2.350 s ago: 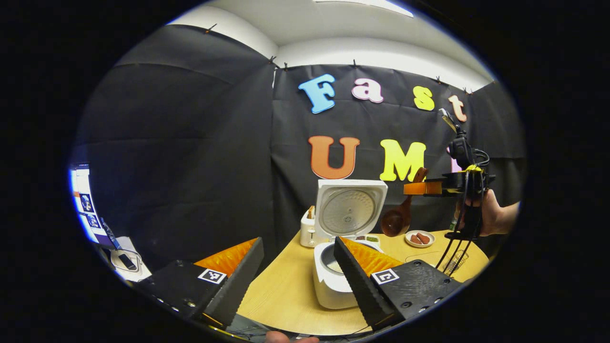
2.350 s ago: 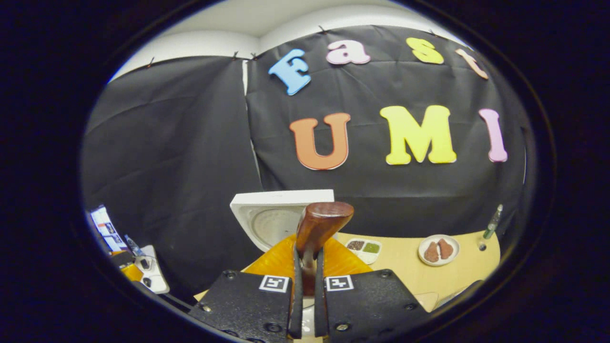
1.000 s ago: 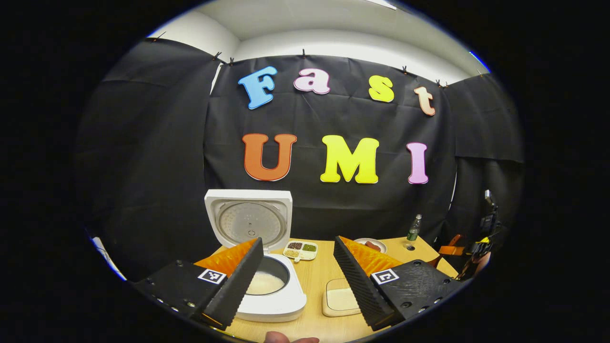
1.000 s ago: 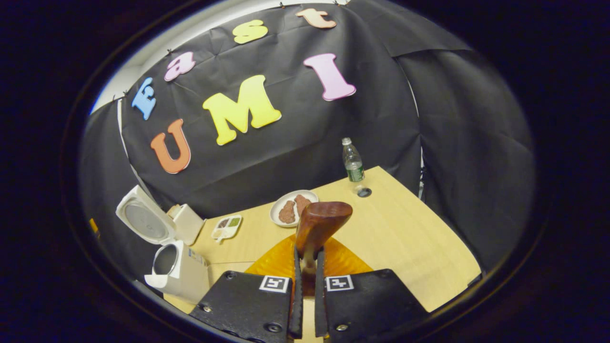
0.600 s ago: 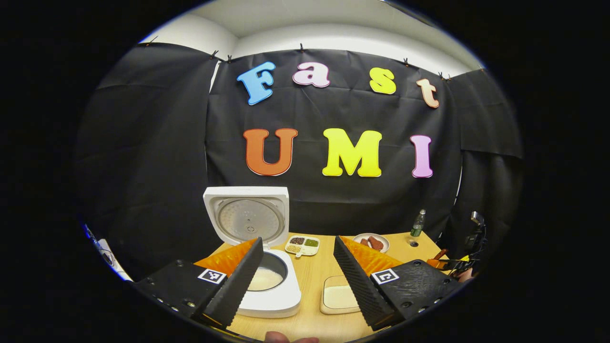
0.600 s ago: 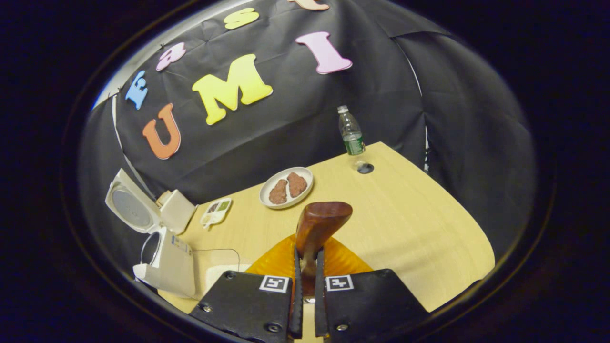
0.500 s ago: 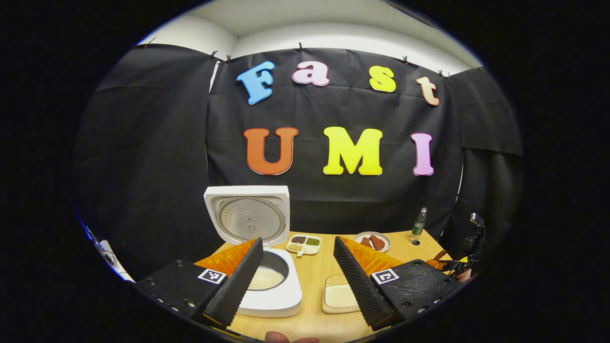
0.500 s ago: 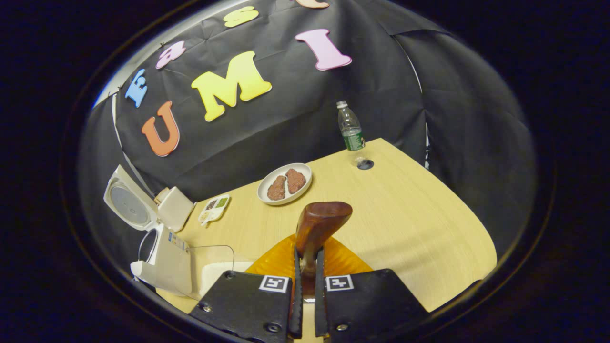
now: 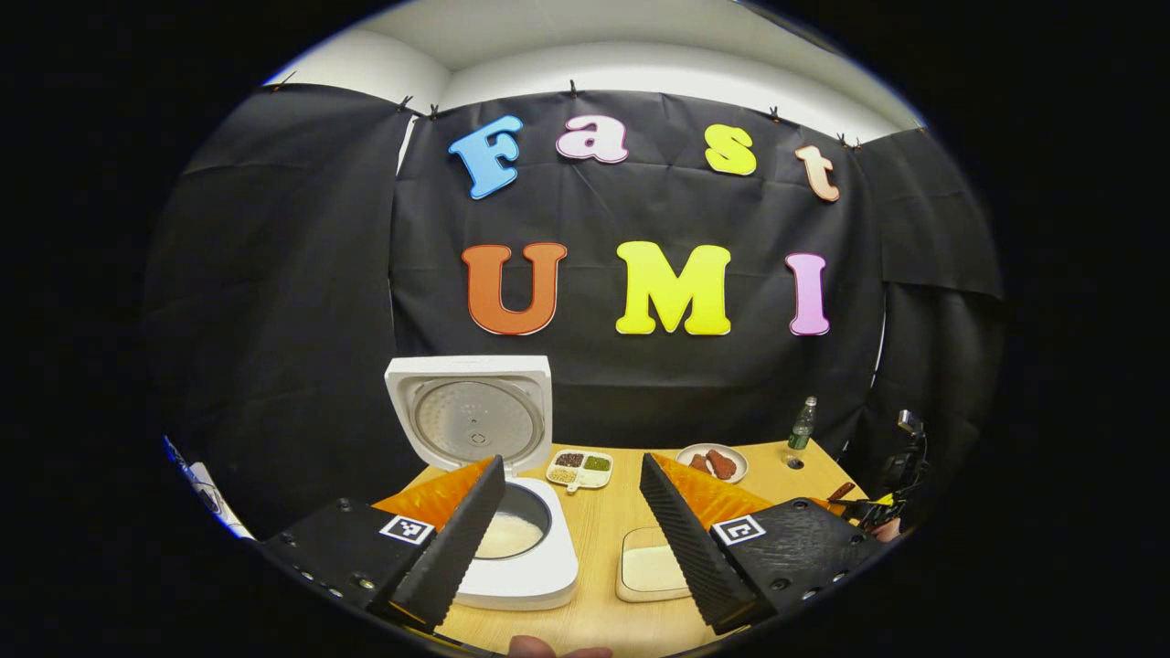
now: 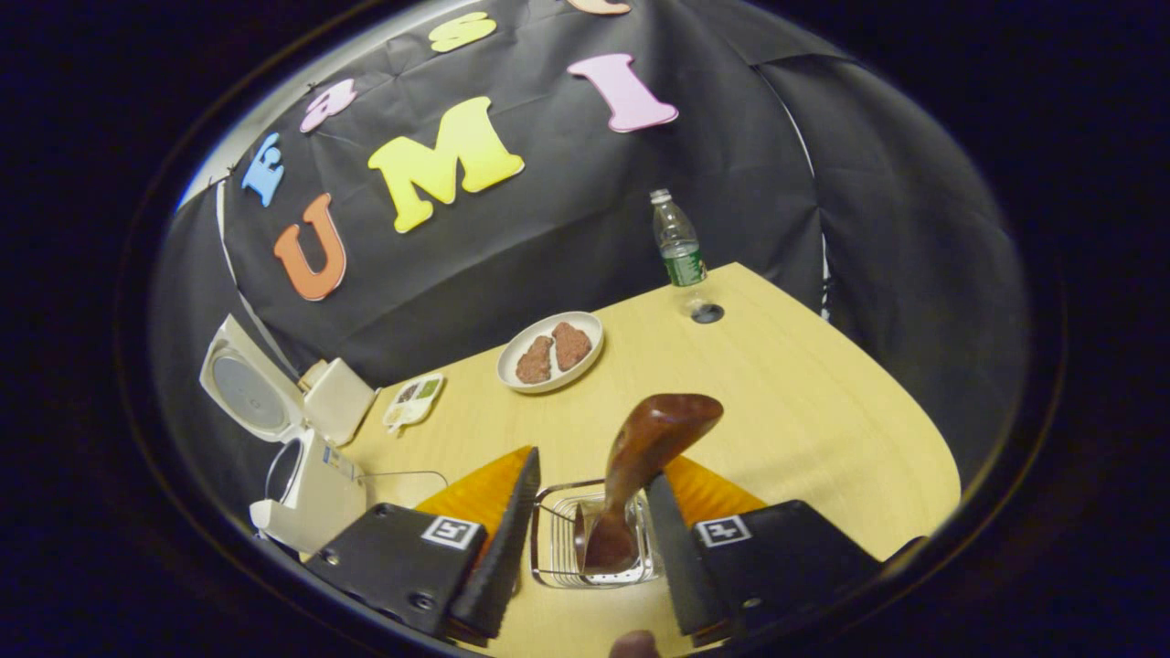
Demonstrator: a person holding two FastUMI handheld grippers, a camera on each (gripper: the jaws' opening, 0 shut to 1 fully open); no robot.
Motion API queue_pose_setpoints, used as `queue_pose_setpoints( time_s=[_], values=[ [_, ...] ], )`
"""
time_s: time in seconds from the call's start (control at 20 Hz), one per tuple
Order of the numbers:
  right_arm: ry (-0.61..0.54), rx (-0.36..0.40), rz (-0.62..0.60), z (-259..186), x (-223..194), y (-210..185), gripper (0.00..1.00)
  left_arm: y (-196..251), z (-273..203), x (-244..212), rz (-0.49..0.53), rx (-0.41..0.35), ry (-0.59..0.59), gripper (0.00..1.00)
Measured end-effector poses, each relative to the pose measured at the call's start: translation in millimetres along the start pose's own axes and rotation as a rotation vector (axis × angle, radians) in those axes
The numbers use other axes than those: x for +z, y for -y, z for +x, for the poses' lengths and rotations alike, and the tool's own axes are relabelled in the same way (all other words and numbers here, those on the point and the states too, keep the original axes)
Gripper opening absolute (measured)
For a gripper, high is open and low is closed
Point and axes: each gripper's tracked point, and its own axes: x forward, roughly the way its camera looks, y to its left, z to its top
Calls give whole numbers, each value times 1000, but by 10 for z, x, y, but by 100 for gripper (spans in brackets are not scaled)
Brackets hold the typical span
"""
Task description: Close the left gripper, press the button to open the rice cooker; take a wooden spoon from the chopstick holder with the right hand, scoop a spoonful of rice and pour it into the rice cooker, then put the wooden spoon back into the chopstick holder.
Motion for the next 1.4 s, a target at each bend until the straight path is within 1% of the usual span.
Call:
queue_pose_setpoints(
  time_s=[0.05, 0.3, 0.45, 0.5, 0.65, 0.75, 0.85, 0.9, 0.95, 1.0, 1.05, 1.15, 1.3, 1.35, 1.4],
  values=[
    [11, -13, -8, -65, 46, 21, 81, 12, 19, -6, -9, -9, -1, 95],
    [93, -73, -11, -428, 385, 151, 82, 115, 83, 26, -22, -68, 14, 95],
    [158, -106, -32, -774, 615, 126, 82, 73, 155, 112, -21, -90, 40, 95],
    [177, -115, -49, -903, 683, 96, 83, 44, 184, 128, -25, -93, 47, 95],
    [213, -140, -107, -1238, 813, -33, 100, -94, 325, 172, -51, -82, 43, 95],
    [241, -138, -111, -1468, 907, -161, 99, -228, 435, 255, -36, -61, 50, 95],
    [293, -147, -120, -1686, 1034, -250, 99, -330, 543, 397, -13, -57, 78, 95],
    [313, -152, -121, -1795, 1078, -302, 99, -413, 622, 491, 0, -49, 94, 86],
    [329, -159, -121, -1881, 1104, -339, 99, -514, 707, 594, 11, -35, 115, 95],
    [341, -162, -119, -1968, 1129, -394, 100, -625, 792, 684, 17, -16, 137, 95],
    [352, -161, -122, -2042, 1143, -464, 99, -732, 888, 773, 21, 2, 161, 95],
    [373, -169, -140, -2177, 1157, -569, 100, -948, 1120, 875, 27, 40, 191, 95],
    [381, -184, -163, -2326, 1074, -691, 99, -1240, 1507, 924, 37, 81, 195, 95],
    [375, -188, -158, -2365, 1018, -709, 99, -1309, 1637, 898, 38, 91, 185, 95],
    [366, -191, -153, -2395, 953, -730, 100, -1382, 1757, 844, 38, 102, 167, 95]
  ],
)
